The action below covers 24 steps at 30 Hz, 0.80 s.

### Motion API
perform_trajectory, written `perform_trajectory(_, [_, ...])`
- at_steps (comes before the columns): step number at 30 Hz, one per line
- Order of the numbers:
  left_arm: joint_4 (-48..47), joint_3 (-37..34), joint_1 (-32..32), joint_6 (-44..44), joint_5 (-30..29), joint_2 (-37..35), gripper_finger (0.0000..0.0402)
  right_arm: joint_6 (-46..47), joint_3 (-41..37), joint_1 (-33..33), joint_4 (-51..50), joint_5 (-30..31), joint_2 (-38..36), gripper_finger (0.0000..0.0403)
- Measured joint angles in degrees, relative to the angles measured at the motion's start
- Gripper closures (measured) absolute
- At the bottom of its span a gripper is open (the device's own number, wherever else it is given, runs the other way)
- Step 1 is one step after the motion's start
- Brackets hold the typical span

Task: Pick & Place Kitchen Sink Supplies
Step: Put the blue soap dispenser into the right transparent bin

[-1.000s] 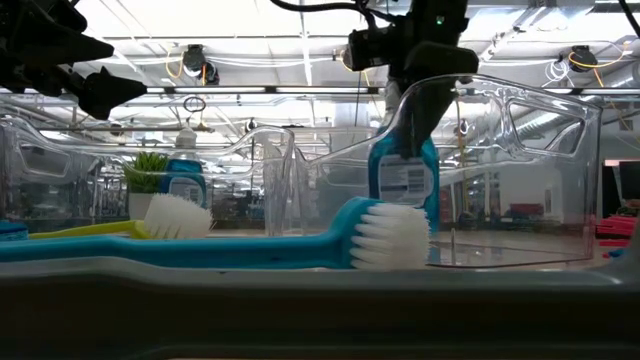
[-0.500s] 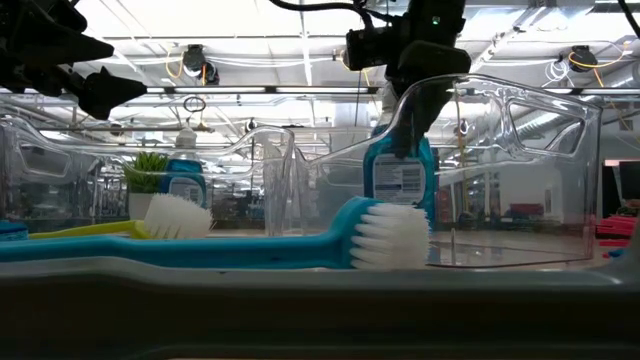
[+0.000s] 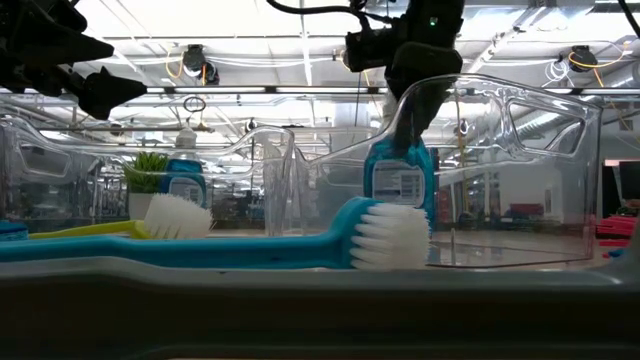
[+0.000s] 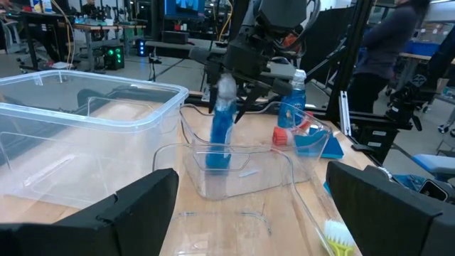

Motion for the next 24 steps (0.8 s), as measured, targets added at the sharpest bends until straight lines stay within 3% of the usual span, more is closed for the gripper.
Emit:
perform_trajectory(6, [0.0,0.0,0.0,0.0,0.0,0.0,0.0041,-0.8,0.0,0.0,-0.3,2.7,-0.9,0.0153])
perform_trajectory(16, [0.0,0.0,0.0,0.0,0.0,0.0,0.0041,0.9,0.0,0.9,-1.6,2.2,-9.6,0.0149])
perform_trajectory(20, [0.0,0.0,0.0,0.0,0.0,0.0,0.0041,1.9,0.0,4.2,-6.2,-3.3,-13.4,0.0149])
perform_trajectory(24, [0.0,0.0,0.0,0.0,0.0,0.0,0.0041,10.3,0.0,9.9,-12.1,-3.8,-16.9,0.0147])
